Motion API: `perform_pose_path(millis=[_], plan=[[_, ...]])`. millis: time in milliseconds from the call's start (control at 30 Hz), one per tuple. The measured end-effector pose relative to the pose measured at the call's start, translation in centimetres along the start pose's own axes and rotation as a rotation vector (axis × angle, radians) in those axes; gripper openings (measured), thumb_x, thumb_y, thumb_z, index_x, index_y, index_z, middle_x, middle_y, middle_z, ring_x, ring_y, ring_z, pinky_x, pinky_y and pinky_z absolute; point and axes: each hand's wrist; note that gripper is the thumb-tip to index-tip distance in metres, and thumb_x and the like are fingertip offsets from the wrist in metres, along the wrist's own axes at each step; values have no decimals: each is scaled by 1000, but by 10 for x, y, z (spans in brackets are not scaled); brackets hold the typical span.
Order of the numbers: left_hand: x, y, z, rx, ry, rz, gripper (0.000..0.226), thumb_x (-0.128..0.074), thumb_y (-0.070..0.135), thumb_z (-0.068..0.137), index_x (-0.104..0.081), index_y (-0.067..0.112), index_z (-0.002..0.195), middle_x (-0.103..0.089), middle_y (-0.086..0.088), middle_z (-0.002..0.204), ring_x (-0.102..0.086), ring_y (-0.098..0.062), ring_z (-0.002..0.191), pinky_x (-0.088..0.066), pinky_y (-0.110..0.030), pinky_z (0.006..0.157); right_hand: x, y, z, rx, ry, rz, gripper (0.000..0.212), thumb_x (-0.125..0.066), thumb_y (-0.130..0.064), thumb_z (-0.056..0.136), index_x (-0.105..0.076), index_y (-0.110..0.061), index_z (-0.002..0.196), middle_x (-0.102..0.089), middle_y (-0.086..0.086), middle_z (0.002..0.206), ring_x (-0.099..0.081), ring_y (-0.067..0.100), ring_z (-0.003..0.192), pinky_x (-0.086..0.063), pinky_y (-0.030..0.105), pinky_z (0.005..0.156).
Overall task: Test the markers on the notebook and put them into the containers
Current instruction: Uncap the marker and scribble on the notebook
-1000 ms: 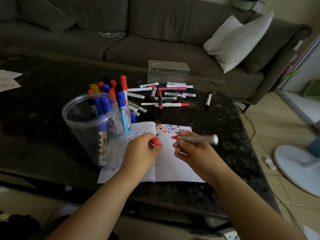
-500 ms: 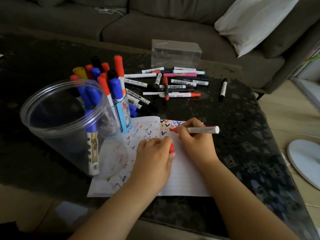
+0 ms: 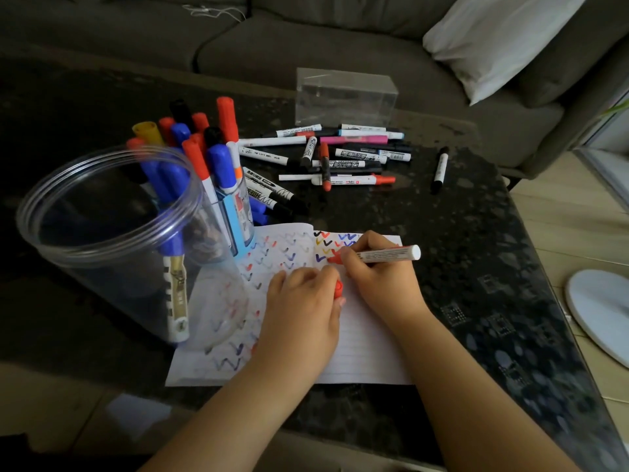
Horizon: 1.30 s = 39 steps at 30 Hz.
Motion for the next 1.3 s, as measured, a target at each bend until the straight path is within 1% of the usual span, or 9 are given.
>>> perform_pose_path(millis=[33, 133, 233, 467, 600, 700, 867, 1167, 1300], plan=[[0, 0, 0, -8, 17, 3, 23, -76, 16, 72, -60, 16, 89, -64, 1, 77, -61, -23, 79, -50, -43, 75, 0, 0, 0, -9, -4, 10, 20, -63, -9, 87, -55, -3, 69, -58, -19, 51, -52, -4, 51, -38, 10, 52], [4, 4, -1, 33, -39, -39, 17, -56, 23, 89, -56, 19, 106, -62, 2, 100, -52, -19, 102, -36, -38, 96, 0, 0, -1, -9, 30, 5, 23, -63, -9, 87, -53, -4, 67, -55, -15, 49, -49, -3, 50, -36, 10, 51], [1, 1, -1, 44, -20, 6, 24, -42, 30, 96, -48, 23, 118, -56, 6, 115, -43, -14, 113, -27, -32, 104, -1, 3, 1, 5, 102, -27, 30, -65, -11, 85, -48, -13, 60, -46, -10, 50, -44, 0, 50, -34, 13, 50], [0, -2, 2, 64, -31, -28, 19, -43, 32, 95, -48, 26, 113, -56, 9, 112, -45, -10, 109, -31, -31, 103, 5, 1, 1, -80, 148, 80, 19, -61, -17, 89, -57, -11, 71, -58, -4, 60, -48, -3, 50, -38, 9, 50], [7, -1, 5, 199, 55, -407, 6, -60, 26, 87, -60, 21, 89, -60, 9, 89, -53, -4, 87, -41, -17, 77, 17, -5, -2, -189, 128, 285, 17, -60, -25, 91, -58, -11, 81, -51, -7, 55, -43, 1, 49, -38, 15, 50], [20, 1, 4, 437, 65, -791, 4, -61, 18, 88, -66, 17, 87, -68, 10, 81, -60, 5, 80, -40, -2, 68, 29, -19, -16, -177, 57, 451, 11, -57, -12, 92, -59, -12, 82, -49, -5, 56, -42, 6, 52, -37, 22, 54], [49, 16, -4, 741, 50, -1458, 12, -56, 3, 89, -67, 8, 86, -72, -3, 76, -65, -18, 85, -50, -28, 83, 55, -59, -53, -97, 13, 484, 24, -41, -9, 97, -56, -4, 80, -48, 5, 55, -38, 13, 53, -34, 24, 52], [100, 45, -55, 481, -45, -1291, 13, -57, 3, 87, -67, 11, 90, -73, -3, 81, -67, -14, 79, -53, -24, 81, 72, -109, -105, -18, -38, 467, 23, -47, -11, 95, -45, -4, 74, -45, 1, 49, -40, 8, 46, -36, 17, 47], [118, 54, -75, 383, -95, -1160, 12, -58, 10, 88, -67, 14, 95, -73, 1, 80, -67, -6, 77, -50, -11, 67, 74, -123, -123, 21, -92, 364, 22, -51, -12, 93, -48, 1, 75, -42, 0, 49, -36, 6, 45, -33, 17, 45]])
Point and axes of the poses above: each hand's wrist, its own z-axis towards the middle knuckle, its own x-axis out of the back of the hand, y = z × x
